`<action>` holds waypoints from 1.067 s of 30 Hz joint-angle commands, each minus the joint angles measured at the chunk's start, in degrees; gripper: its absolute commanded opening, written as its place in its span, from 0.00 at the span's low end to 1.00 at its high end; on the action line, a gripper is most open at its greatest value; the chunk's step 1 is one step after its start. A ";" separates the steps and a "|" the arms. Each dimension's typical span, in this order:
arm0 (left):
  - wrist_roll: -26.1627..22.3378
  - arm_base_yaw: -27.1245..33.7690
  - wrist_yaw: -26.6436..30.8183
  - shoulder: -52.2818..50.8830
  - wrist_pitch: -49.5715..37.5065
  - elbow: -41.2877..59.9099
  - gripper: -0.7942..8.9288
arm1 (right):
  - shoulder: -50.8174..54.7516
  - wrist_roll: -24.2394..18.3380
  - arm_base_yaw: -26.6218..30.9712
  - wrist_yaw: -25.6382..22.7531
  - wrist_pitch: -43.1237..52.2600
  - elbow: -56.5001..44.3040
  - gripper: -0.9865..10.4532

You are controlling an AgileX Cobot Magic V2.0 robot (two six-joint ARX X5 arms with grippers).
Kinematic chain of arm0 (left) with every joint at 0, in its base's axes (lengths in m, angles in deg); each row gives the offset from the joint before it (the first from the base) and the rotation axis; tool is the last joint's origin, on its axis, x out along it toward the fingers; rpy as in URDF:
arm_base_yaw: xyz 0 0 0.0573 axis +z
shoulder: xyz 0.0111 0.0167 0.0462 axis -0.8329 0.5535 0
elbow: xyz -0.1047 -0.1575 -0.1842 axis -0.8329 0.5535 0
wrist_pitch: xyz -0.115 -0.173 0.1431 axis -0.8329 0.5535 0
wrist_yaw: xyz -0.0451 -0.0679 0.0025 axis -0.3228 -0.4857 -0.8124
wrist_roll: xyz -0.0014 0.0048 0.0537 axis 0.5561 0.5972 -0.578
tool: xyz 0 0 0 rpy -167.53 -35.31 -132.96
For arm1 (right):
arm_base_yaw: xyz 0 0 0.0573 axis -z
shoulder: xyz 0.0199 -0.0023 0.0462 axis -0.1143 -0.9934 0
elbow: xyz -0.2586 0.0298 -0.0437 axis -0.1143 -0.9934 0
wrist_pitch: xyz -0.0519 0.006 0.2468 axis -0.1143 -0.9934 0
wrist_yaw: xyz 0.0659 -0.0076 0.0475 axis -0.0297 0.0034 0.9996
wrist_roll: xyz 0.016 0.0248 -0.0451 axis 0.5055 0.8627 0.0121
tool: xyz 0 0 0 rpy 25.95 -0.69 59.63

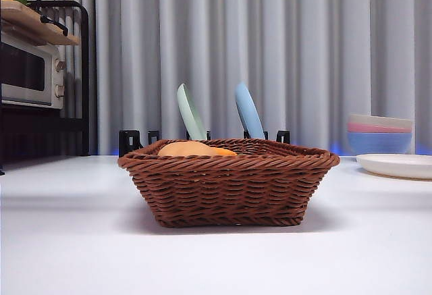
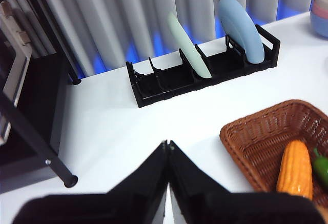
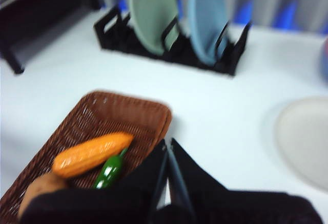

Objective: Pick up the basket,pick up the corn from the table,pick up the potato from the table,pick up the cucumber from the table,put all items into the basket

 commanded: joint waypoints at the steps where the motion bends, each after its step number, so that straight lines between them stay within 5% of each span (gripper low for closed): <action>1: -0.63 0.20 -0.46 -6.56 -3.58 9.38 0.07 | 5.05 -1.07 -0.13 -1.16 0.77 -3.04 0.07; 10: -0.22 0.17 -3.93 -25.22 -6.58 24.81 0.07 | 23.71 -0.50 -0.11 -6.54 1.09 -18.71 0.07; 16: -0.22 0.20 -3.19 -25.81 -4.57 24.81 0.08 | 25.42 10.32 -0.11 -6.40 -0.44 -20.81 0.07; 32: -1.79 1.36 -2.54 -26.53 1.53 24.83 0.08 | 25.42 10.51 -0.11 -6.43 -1.36 -20.81 0.07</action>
